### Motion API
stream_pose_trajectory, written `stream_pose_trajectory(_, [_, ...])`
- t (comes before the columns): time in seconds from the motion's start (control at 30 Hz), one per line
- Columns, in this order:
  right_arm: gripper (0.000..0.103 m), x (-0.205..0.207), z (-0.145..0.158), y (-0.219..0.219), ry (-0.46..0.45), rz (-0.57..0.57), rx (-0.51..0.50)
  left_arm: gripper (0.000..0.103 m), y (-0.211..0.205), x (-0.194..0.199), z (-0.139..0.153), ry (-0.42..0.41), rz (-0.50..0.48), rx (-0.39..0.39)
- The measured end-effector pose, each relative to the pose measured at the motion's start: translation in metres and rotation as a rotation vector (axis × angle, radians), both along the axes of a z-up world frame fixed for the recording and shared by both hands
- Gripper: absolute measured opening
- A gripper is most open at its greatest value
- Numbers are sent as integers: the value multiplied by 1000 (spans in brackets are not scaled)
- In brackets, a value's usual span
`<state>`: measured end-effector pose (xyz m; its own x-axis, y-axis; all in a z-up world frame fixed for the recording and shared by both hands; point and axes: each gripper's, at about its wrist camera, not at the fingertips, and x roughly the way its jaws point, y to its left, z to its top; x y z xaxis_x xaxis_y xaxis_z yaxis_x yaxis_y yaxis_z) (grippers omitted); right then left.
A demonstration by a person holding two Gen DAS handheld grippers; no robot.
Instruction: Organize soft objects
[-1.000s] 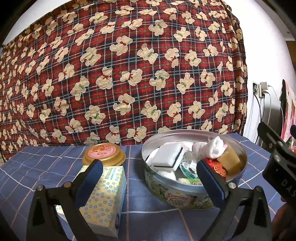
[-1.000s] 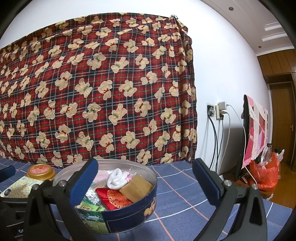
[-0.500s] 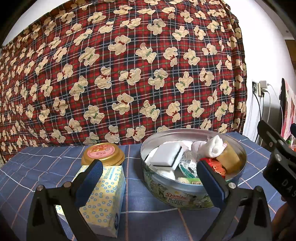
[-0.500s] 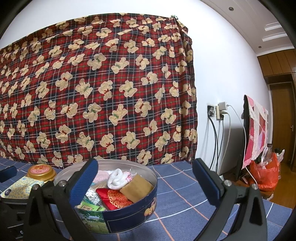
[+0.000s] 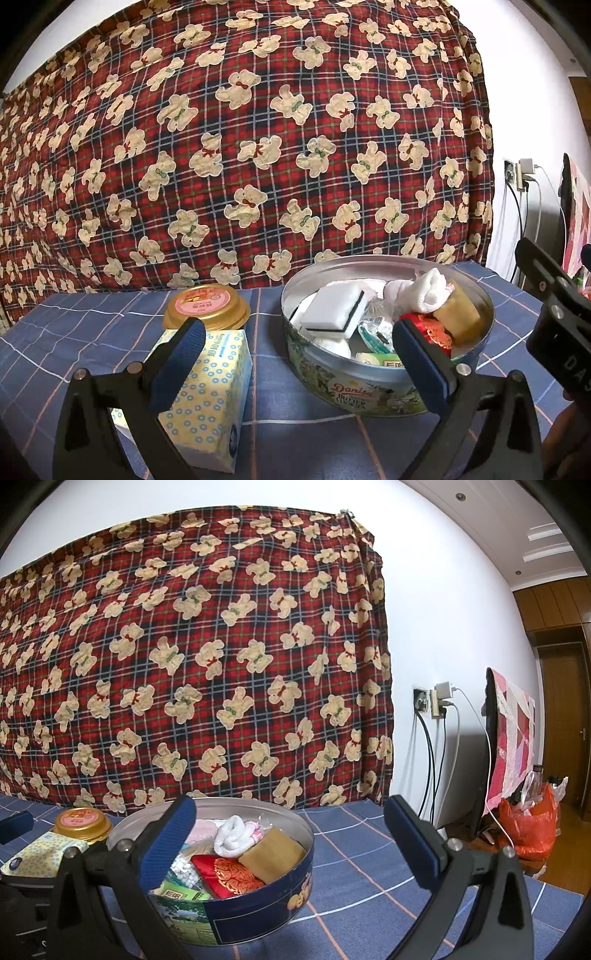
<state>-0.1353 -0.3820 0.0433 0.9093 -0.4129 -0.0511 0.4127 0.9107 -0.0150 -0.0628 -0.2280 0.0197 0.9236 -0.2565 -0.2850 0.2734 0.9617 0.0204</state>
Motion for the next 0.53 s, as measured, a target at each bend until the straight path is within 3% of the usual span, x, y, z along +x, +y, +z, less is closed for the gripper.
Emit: stream_pose_trajectory(0.53, [103, 1, 0, 0, 0, -1, 0, 102, 3, -4, 1, -20, 17, 11])
